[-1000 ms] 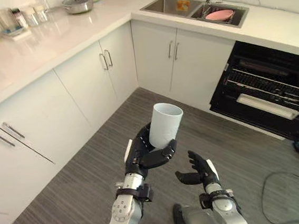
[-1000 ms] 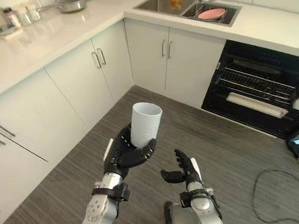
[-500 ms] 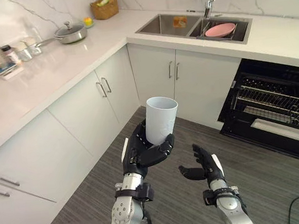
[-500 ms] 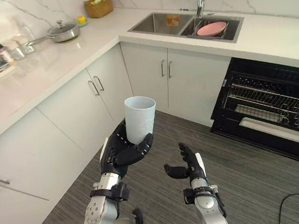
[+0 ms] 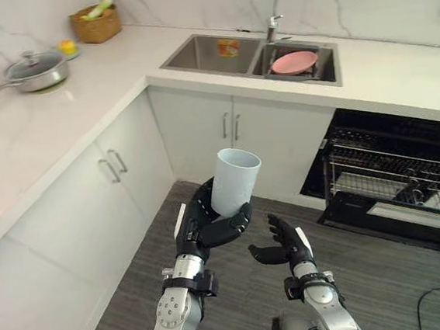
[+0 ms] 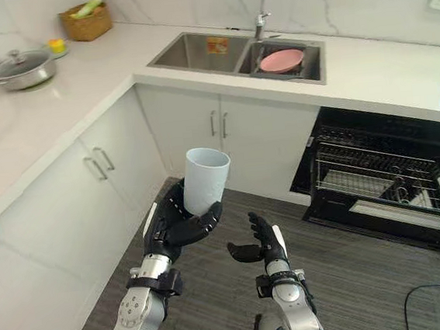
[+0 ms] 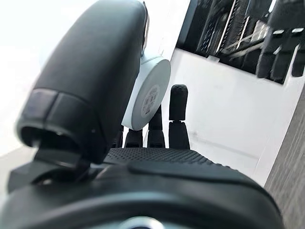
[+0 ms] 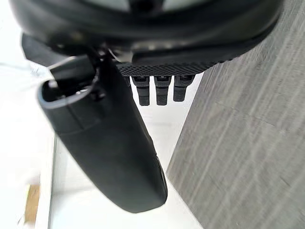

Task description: Walk over to the sink, pick up the cup, carry it to the dishwasher, place the cup inside the dishwasher, then close the dishwasher door

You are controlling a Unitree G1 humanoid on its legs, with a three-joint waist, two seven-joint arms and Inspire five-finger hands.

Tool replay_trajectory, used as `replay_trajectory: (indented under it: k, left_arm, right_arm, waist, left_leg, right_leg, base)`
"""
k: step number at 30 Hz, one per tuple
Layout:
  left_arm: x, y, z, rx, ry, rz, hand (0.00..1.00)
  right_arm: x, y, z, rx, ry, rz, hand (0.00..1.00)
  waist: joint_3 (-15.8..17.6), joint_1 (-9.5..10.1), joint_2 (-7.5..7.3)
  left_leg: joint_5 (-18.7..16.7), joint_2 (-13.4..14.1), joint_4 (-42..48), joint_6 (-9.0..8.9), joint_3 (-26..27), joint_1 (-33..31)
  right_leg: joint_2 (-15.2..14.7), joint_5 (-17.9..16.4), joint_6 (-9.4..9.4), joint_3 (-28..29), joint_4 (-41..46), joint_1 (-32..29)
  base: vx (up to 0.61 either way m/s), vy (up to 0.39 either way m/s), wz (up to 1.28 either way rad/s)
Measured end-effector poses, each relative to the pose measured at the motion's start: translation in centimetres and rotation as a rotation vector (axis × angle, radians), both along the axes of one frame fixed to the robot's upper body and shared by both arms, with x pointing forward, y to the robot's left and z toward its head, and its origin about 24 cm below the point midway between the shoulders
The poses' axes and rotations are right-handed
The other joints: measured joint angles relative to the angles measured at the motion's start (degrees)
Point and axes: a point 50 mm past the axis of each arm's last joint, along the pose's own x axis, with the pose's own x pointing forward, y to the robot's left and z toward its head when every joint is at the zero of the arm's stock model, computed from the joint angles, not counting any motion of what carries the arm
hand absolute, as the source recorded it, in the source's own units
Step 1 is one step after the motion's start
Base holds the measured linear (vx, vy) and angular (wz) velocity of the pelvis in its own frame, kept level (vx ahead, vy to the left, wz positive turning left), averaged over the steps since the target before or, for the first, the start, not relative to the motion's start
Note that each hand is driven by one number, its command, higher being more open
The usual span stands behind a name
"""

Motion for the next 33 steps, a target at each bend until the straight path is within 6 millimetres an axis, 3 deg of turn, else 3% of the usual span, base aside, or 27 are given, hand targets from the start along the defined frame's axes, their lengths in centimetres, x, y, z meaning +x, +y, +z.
replay_trajectory:
  k: [1,2,4,6,7,8,10,12,15,16,17,18,19,22,25,27,29,32,33]
  left_arm:
    - [0.1,-0.3,-0.6,-0.004,0.024,0.0,0.3]
    - [0.1,-0.6,-1.2,-0.013,0.055,0.002,0.3]
    - [0.5,-1.2,-1.5,-0.025,0.069,-0.004,0.3]
    - [0.5,-1.4,-1.7,-0.032,0.08,-0.008,0.3]
    - [0.4,-1.7,-1.5,-0.038,0.076,-0.018,0.3]
    - [0.3,-1.7,-1.2,-0.045,0.063,-0.016,0.3]
    - [0.2,-1.9,-0.9,-0.061,0.051,-0.022,0.3]
    - [0.3,-2.1,-0.9,-0.071,0.05,-0.022,0.3]
    - [0.2,-2.0,-0.9,-0.071,0.052,-0.019,0.3]
    - [0.2,-2.0,-0.9,-0.07,0.054,-0.016,0.3]
    - [0.2,-2.0,-0.9,-0.07,0.054,-0.013,0.3]
    - [0.1,-1.8,-1.1,-0.064,0.062,-0.007,0.3]
    - [0.1,-1.4,-1.1,-0.052,0.062,0.003,0.3]
    - [0.2,-1.4,-1.1,-0.04,0.056,-0.01,0.3]
    - [0.1,-1.3,-1.1,-0.026,0.058,-0.014,0.3]
    - [0.1,-1.1,-1.1,-0.015,0.058,0.0,0.3]
    - [0.2,-0.6,-1.0,0.009,0.05,0.03,0.3]
    - [0.4,0.5,-1.0,0.021,0.052,0.091,0.3]
    - [0.5,0.7,-1.0,0.023,0.052,0.101,0.3]
  right_arm:
    - [-0.2,-0.4,-0.2,-0.019,0.009,0.003,0.9]
    - [-0.4,-1.3,-0.3,-0.049,0.018,0.004,0.9]
    - [-0.5,-2.0,-0.3,-0.064,0.02,-0.006,0.9]
    - [-1.3,-2.5,-0.3,-0.063,0.023,-0.042,0.9]
    - [-1.5,-2.7,0.2,-0.06,-0.002,-0.066,0.9]
    - [-1.3,-2.7,1.0,-0.052,-0.041,-0.079,0.9]
    - [-0.8,-2.6,1.9,-0.042,-0.093,-0.084,0.9]
    - [-0.7,-2.5,2.0,-0.039,-0.098,-0.086,0.9]
    - [-0.9,-2.7,1.3,-0.024,-0.068,-0.102,0.9]
    - [-1.1,-3.1,0.9,-0.025,-0.049,-0.117,0.9]
    - [-1.2,-3.2,0.7,-0.027,-0.038,-0.121,0.9]
    - [-1.4,-3.2,0.2,-0.028,-0.013,-0.123,0.9]
    - [-1.6,-2.8,0.1,-0.015,-0.004,-0.126,0.9]
    - [-1.3,-2.3,0.3,0.004,-0.018,-0.126,0.9]
    - [-0.7,-1.4,0.9,0.028,-0.044,-0.115,0.9]
    - [-0.1,-0.8,1.3,0.032,-0.065,-0.094,0.9]
    - [0.8,0.0,2.0,0.046,-0.1,-0.073,0.9]
    - [2.3,0.8,3.2,0.047,-0.155,-0.042,0.9]
    - [2.4,0.8,3.3,0.046,-0.162,-0.039,0.9]
  waist:
    - [-0.3,-1.05,1.43]
    - [-1.1,-0.97,3.39]
    - [-0.5,-1.03,4.77]
    - [-0.2,-0.81,4.86]
    - [-0.2,-0.02,4.77]
    - [-0.1,0.01,4.71]
    - [-0.2,0.33,4.7]
    - [-0.2,1.56,4.73]
    - [-0.2,2.14,4.51]
    - [-0.2,2.46,4.53]
    - [-0.2,2.55,4.61]
    - [-0.6,3.03,4.58]
    - [-0.8,2.59,3.34]
    - [-0.7,2.42,2.04]
    - [-0.4,2.11,1.51]
    - [-0.4,1.74,1.05]
    - [-0.7,1.58,0.82]
    - [-0.3,1.31,1.59]
    - [-0.4,1.28,1.37]
  left_leg:
    - [-1.3,0.9,0.3,-1.57,-0.7,1.4]
    - [-1.3,3.0,1.6,-1.61,-1.2,1.6]
    - [-0.7,5.9,10.2,-2.58,-3.7,-0.1]
    - [4.8,8.8,24.6,-3.05,-6.1,-3.8]
    - [5.2,10.5,32.6,-3.6,-6.7,-6.0]
    - [4.3,11.3,37.2,-2.68,-6.6,-9.0]
    - [2.2,11.7,37.7,-1.7,-7.1,-13.6]
    - [0.7,10.1,32.8,-1.02,-9.4,-17.0]
    - [1.0,3.8,17.1,-2.0,-17.5,-20.5]
    - [3.2,1.3,10.4,-2.4,-21.1,-20.5]
    - [6.7,0.6,8.6,-1.9,-21.6,-20.0]
    - [10.7,-0.4,7.9,1.73,-20.3,-18.1]
    - [9.6,-1.2,9.1,1.82,-18.5,-18.2]
    - [6.0,-2.0,11.2,3.77,-14.3,-18.2]
    - [3.6,-2.1,10.0,5.32,-8.2,-13.1]
    - [2.7,-2.2,7.7,6.98,-5.5,-9.7]
    - [2.2,-1.0,5.7,7.43,-1.9,-7.9]
    - [1.1,2.9,4.7,5.35,3.2,-5.9]
    - [0.8,3.1,4.9,4.77,3.9,-5.4]
  right_leg:
    - [1.2,4.5,-2.11,0.3,-0.3,1.2]
    - [3.4,3.7,-2.81,0.0,-1.3,2.4]
    - [5.8,2.7,-3.46,-0.4,-4.0,6.3]
    - [7.3,2.1,-4.04,-0.5,-7.6,12.6]
    - [7.7,2.0,-4.18,0.3,-10.1,16.5]
    - [7.8,1.5,-3.82,1.0,-12.6,19.5]
    - [7.8,0.6,-3.6,2.2,-14.3,21.9]
    - [7.6,-0.3,-3.36,3.9,-15.0,23.6]
    - [5.5,-2.1,-0.91,6.6,-14.6,24.7]
    - [4.4,-3.1,0.52,8.3,-13.6,24.6]
    - [4.1,-3.8,1.7,9.3,-12.7,24.3]
    - [3.4,-5.1,3.43,12.0,-11.1,24.3]
    - [1.7,-5.7,4.22,13.5,-10.9,24.1]
    - [-0.1,-6.3,5.38,17.1,-8.1,21.9]
    - [-1.7,-6.0,6.68,19.0,5.4,16.0]
    - [-3.8,-5.7,7.06,14.7,9.5,14.4]
    - [-5.4,-7.8,4.18,7.3,11.7,10.8]
    - [-5.1,-8.0,2.91,-5.8,5.8,6.8]
    - [-4.7,-6.9,2.09,-7.3,3.3,6.9]
  base:
    - [0.62,-0.108,-0.24]
    - [0.53,-0.101,-0.21]
    - [0.46,-0.14,-0.18]
    - [0.42,-0.111,-0.09]
    - [0.37,-0.038,-0.22]
    - [0.34,-0.024,-0.23]
    - [0.3,0.051,-0.26]
    - [0.23,0.123,-0.39]
    - [0.2,0.182,-0.39]
    - [0.32,0.309,-0.57]
    - [0.3,0.31,-0.82]
    - [0.29,0.31,-0.75]
    - [0.3,0.31,-0.71]
    - [0.27,0.281,-0.65]
    - [0.18,0.205,-0.92]
    - [0.14,0.121,-0.91]
    - [0.09,0.034,-0.89]
    - [0.11,-0.076,-0.99]
    - [0.18,-0.122,-0.61]
